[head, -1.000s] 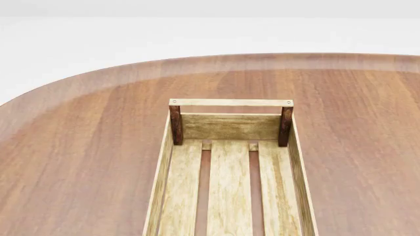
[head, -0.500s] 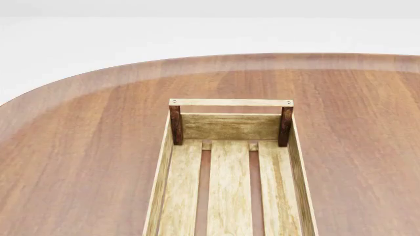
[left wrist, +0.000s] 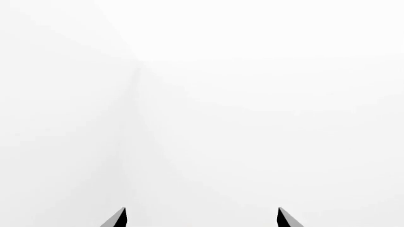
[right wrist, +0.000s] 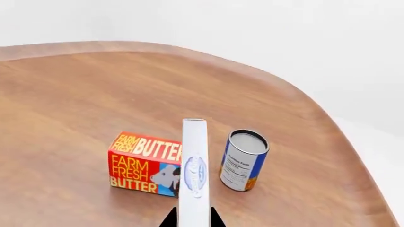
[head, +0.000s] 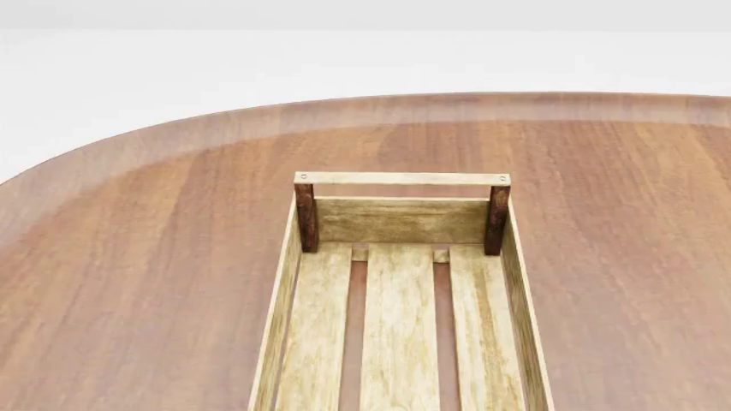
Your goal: Pick up the cream cheese and put it in the tray.
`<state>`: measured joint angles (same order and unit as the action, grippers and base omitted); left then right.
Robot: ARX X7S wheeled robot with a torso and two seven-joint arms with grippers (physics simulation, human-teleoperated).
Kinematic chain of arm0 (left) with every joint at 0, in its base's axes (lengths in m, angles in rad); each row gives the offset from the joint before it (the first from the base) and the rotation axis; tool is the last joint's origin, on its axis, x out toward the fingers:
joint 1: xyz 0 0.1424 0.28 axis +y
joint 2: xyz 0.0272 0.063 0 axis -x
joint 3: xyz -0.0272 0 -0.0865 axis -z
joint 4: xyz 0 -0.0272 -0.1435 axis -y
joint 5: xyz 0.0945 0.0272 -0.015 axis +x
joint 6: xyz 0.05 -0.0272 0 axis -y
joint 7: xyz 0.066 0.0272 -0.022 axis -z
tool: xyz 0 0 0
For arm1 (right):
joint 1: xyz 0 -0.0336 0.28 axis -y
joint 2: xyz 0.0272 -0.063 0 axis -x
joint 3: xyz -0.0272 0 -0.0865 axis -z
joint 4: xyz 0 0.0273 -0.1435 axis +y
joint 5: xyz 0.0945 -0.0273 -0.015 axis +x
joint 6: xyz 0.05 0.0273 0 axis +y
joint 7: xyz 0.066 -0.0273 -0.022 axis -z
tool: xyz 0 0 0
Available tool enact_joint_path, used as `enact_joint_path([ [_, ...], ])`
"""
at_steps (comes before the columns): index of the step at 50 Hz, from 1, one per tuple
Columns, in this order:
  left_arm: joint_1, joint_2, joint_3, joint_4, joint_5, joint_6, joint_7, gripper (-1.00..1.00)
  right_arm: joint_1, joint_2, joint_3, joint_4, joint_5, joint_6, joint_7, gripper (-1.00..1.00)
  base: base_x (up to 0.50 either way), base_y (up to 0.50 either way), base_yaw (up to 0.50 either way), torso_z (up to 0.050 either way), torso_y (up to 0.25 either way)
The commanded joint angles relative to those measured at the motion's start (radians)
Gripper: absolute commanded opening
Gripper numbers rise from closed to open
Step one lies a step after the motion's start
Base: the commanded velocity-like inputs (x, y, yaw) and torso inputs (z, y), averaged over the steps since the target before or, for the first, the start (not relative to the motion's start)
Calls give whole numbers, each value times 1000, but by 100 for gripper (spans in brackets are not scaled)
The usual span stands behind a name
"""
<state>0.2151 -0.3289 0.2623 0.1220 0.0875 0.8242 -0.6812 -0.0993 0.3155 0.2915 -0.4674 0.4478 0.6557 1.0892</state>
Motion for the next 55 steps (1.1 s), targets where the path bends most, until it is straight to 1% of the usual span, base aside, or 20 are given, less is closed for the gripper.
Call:
enact_joint_path([
  [1,0,-2,2,1,0,-2,-4,100,89,80,-62,-157,-41,151,41,-100,0,0,0,0,0],
  [2,-2,-3,4,-1,-2,-1,-3,100,118,89,-56,-171,-15,185,33,-100,0,0,0,0,0],
  [6,-4,-3,5,-2,0,-6,-4,100,175,117,-73,-204,-14,247,52,-100,0,0,0,0,0],
  [16,-8,-7,6,-6,-6,-4,-7,100,393,182,-152,-283,17,469,90,-100,0,0,0,0,1],
  [21,-10,-9,5,-8,-10,-5,-9,100,506,187,-174,-281,54,544,77,-100,0,0,0,0,0],
  [24,-13,-10,8,-11,-12,-5,-8,100,575,206,-221,-270,41,569,85,-100,0,0,0,0,0],
  [26,-13,-10,10,-11,-11,-6,-8,100,610,213,-241,-254,46,573,71,-100,0,0,0,0,0],
  [28,-13,-11,10,-10,-12,-8,-8,100,664,244,-319,-222,22,574,62,-100,0,0,0,0,0],
  [30,-14,-12,11,-10,-14,-8,-8,100,690,258,-351,-200,27,545,23,-100,0,0,0,0,0],
  [31,-14,-12,11,-10,-14,-9,-8,100,710,293,-423,-192,4,539,7,-100,0,0,0,0,0],
  [32,-15,-11,12,-11,-13,-9,-9,100,739,281,-426,-176,9,547,4,-100,0,0,0,0,0],
  [39,-17,-13,15,-12,-16,-10,-9,100,878,294,-518,-118,-12,584,-19,-100,0,0,0,0,1],
  [40,-19,-12,16,-14,-13,-10,-9,100,918,303,-563,-91,-46,590,-4,-100,0,0,0,0,0],
  [41,-19,-12,16,-14,-13,-11,-9,100,929,310,-582,-78,-54,561,-16,-100,0,0,0,0,0],
  [43,-18,-13,17,-12,-14,-11,-10,100,961,304,-599,-44,-55,554,-34,-100,0,0,0,0,0],
  [44,-17,-13,16,-11,-13,-11,-11,100,990,312,-646,-28,-73,540,-46,-100,0,0,0,0,0],
  [48,-18,-14,16,-12,-15,-11,-12,100,1067,312,-723,9,-100,547,-66,-100,0,0,0,0,0],
  [51,-16,-16,17,-9,-14,-10,-13,100,1111,306,-751,58,-106,521,-98,-100,0,0,0,0,0],
  [52,-15,-17,17,-8,-16,-9,-13,100,1133,309,-777,83,-112,482,-127,-100,0,0,0,0,0],
  [55,-14,-16,15,-7,-13,-11,-16,100,1195,295,-821,146,-131,461,-157,-100,0,0,0,0,3],
])
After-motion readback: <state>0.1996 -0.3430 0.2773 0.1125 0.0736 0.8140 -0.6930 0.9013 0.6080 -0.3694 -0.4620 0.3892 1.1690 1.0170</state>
